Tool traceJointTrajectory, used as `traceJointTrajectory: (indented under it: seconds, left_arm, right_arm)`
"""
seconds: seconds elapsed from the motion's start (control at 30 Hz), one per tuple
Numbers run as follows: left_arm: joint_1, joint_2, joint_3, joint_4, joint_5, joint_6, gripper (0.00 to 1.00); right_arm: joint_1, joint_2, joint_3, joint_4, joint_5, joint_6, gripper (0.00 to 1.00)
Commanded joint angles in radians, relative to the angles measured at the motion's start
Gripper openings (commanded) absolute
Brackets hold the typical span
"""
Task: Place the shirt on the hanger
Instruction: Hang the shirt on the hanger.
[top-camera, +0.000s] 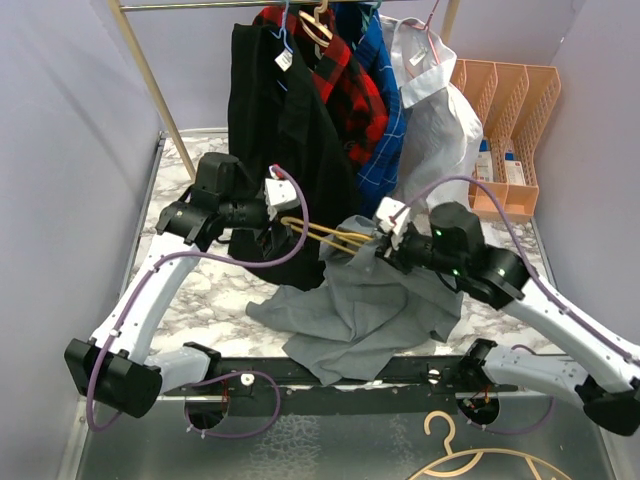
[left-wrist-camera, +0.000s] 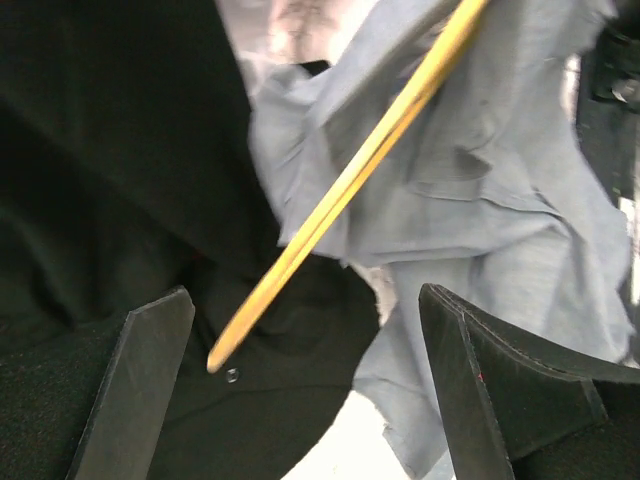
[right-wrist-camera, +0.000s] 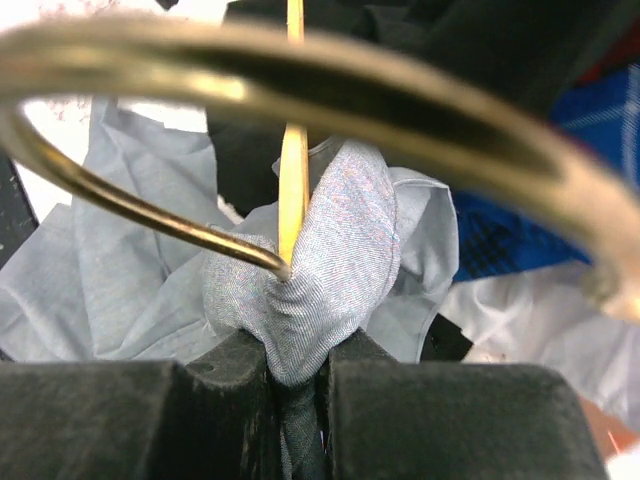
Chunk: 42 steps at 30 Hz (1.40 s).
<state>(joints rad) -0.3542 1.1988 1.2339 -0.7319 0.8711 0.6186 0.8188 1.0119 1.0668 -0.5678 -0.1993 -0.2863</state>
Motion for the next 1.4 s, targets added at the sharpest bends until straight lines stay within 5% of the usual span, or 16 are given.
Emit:
traceJointTrajectory:
  seconds: [0.0, 0.13, 0.3, 0.57, 0.83, 1.0, 1.37]
  left_arm:
    - [0.02, -0.018, 0.007, 0.144, -0.116, -0.158, 0.99]
    - [0.021, -0.03, -0.011, 0.142, -0.026, -0.166, 0.99]
    - [0.02, -0.032, -0.118, 0.324, -0.06, -0.274, 0.99]
    - [0.02, 0.048, -0.171, 0.661, -0.043, -0.634, 0.99]
    - [0.001, 0.109, -0.279, 1.047, 0.239, -1.028, 0.99]
    - [-0.056, 0.117, -0.285, 1.059, 0.304, -1.027, 0.99]
    - [-0.071, 0.153, -0.286, 0.93, 0.154, -0.821, 0.98]
  right_arm:
    - [0.0, -0.159, -0.08, 0.183, 0.192, 0.128, 0.01]
    - [0.0, -0.183, -0.084, 0.243, 0.376, 0.253, 0.01]
    - [-0.001, -0.228, -0.116, 0.368, 0.349, 0.407, 0.01]
    - [0.0, -0.293, -0.123, 0.397, 0.386, 0.515, 0.01]
    - [0.0, -0.312, -0.17, 0.43, 0.346, 0.571, 0.01]
    - [0.0, -0.3, -0.174, 0.44, 0.322, 0.584, 0.01]
    - [0.0, -0.272, -0.143, 0.46, 0.287, 0.594, 0.01]
